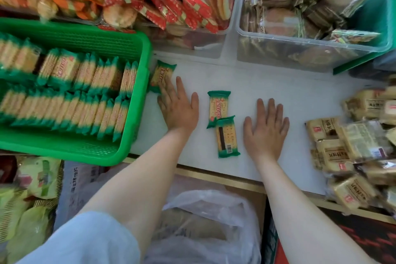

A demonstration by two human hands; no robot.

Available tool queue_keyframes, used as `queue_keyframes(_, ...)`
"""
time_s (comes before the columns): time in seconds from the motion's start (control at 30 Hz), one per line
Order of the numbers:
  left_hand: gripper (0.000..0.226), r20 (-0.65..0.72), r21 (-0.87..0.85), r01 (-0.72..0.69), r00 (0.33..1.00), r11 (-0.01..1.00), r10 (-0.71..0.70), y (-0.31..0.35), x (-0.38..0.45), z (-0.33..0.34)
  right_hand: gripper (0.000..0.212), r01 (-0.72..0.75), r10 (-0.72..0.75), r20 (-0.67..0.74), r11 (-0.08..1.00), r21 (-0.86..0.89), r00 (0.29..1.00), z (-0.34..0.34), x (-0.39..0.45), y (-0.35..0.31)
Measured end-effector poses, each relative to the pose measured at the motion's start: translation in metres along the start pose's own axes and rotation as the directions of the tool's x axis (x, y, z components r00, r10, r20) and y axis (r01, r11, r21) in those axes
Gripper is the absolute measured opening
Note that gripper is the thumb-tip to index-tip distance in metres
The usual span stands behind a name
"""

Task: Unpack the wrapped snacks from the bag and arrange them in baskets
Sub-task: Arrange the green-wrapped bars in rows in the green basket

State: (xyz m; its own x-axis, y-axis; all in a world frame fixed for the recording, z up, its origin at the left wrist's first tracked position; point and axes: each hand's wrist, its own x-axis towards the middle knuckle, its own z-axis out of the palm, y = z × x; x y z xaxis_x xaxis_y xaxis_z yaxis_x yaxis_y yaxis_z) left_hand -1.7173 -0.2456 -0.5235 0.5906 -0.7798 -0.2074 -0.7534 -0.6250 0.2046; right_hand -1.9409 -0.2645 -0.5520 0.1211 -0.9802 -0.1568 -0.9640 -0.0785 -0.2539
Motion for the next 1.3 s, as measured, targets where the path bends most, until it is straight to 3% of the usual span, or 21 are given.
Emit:
queue_keyframes(0.17,0.069,-0.016,0.064,0.026,1.0,0.998,-0.025,0.007,0.004,0.001,0.067,-0.005,0.006,-0.012,1.0,0.025,1.0,0.002,0.002,-0.006)
queue_keyframes(0.23,0.067,-0.019,0.089,-0.022,1.0,0.996,0.024,0.012,-0.001,-0.003,0.067,-0.006,0.007,-0.008,1.0,0.028,1.0,0.001,0.001,-0.005)
queue_keyframes(0.33,0.061,-0.131,0.114,-0.139,0.979,0.984,0.154,0.01,0.0,-0.011,0.067,-0.009,0.009,-0.002,1.0,0.02,1.0,0.0,0.0,-0.004)
queue_keyframes(0.4,0.062,-0.163,0.136,-0.063,0.983,0.989,0.085,0.004,0.014,-0.013,0.067,-0.01,0.01,-0.006,1.0,0.018,1.0,0.0,0.001,-0.005)
queue_keyframes(0.5,0.056,-0.033,0.057,0.094,0.995,0.994,-0.092,0.007,0.025,-0.014,0.067,-0.009,0.009,-0.006,1.0,0.01,1.0,0.001,0.003,-0.005)
queue_keyframes(0.63,0.049,0.002,-0.203,-0.082,0.996,0.976,0.084,0.03,0.0,-0.015,0.066,-0.003,0.003,-0.011,1.0,0.006,1.0,0.0,0.002,-0.006)
queue_keyframes(0.7,0.051,0.047,-0.485,-0.005,0.998,0.874,0.032,0.034,-0.015,-0.024,0.066,-0.005,0.005,0.003,1.0,0.014,1.0,-0.001,0.002,-0.006)
queue_keyframes(0.73,0.052,0.099,-0.641,0.095,0.994,0.761,-0.041,0.032,-0.021,-0.031,0.066,-0.007,0.007,0.009,1.0,0.021,1.0,-0.002,0.002,-0.007)
queue_keyframes(0.8,0.05,0.294,-0.839,0.326,0.945,0.436,-0.141,0.023,-0.033,-0.042,0.064,-0.003,0.003,0.013,0.999,0.035,1.0,-0.005,0.003,-0.008)
queue_keyframes(0.9,0.04,0.606,-0.793,0.601,0.794,-0.098,-0.043,-0.002,-0.052,-0.051,0.063,-0.011,0.013,-0.015,0.992,0.128,1.0,-0.014,0.001,-0.011)
queue_keyframes(0.93,0.039,0.653,-0.743,0.641,0.757,-0.194,0.002,-0.01,-0.06,-0.053,0.066,-0.026,0.032,-0.024,0.978,0.206,0.999,-0.018,-0.002,-0.012)
queue_keyframes(0.97,0.04,0.679,-0.712,0.666,0.734,-0.224,0.023,-0.019,-0.067,-0.053,0.071,-0.044,0.052,-0.018,0.956,0.292,0.999,-0.024,-0.006,-0.015)
queue_keyframes(1.03,0.043,0.696,-0.704,0.686,0.718,-0.186,0.014,-0.032,-0.079,-0.049,0.082,-0.055,0.038,0.053,0.928,0.368,0.998,-0.034,-0.019,-0.029)
queue_keyframes(1.13,0.044,0.699,-0.714,0.692,0.711,-0.108,-0.07,-0.039,-0.093,-0.039,0.084,0.022,-0.053,0.183,0.986,0.167,0.982,-0.037,-0.045,-0.055)
queue_keyframes(1.23,0.035,0.669,-0.741,0.667,0.725,-0.076,-0.166,-0.038,-0.093,-0.032,0.064,-0.069,0.027,0.159,0.961,0.268,0.987,-0.043,-0.048,-0.078)
queue_keyframes(1.3,0.029,0.662,-0.748,0.658,0.73,-0.087,-0.172,-0.037,-0.09,-0.033,0.065,-0.14,0.116,0.088,0.921,0.363,0.989,-0.052,-0.034,-0.093)
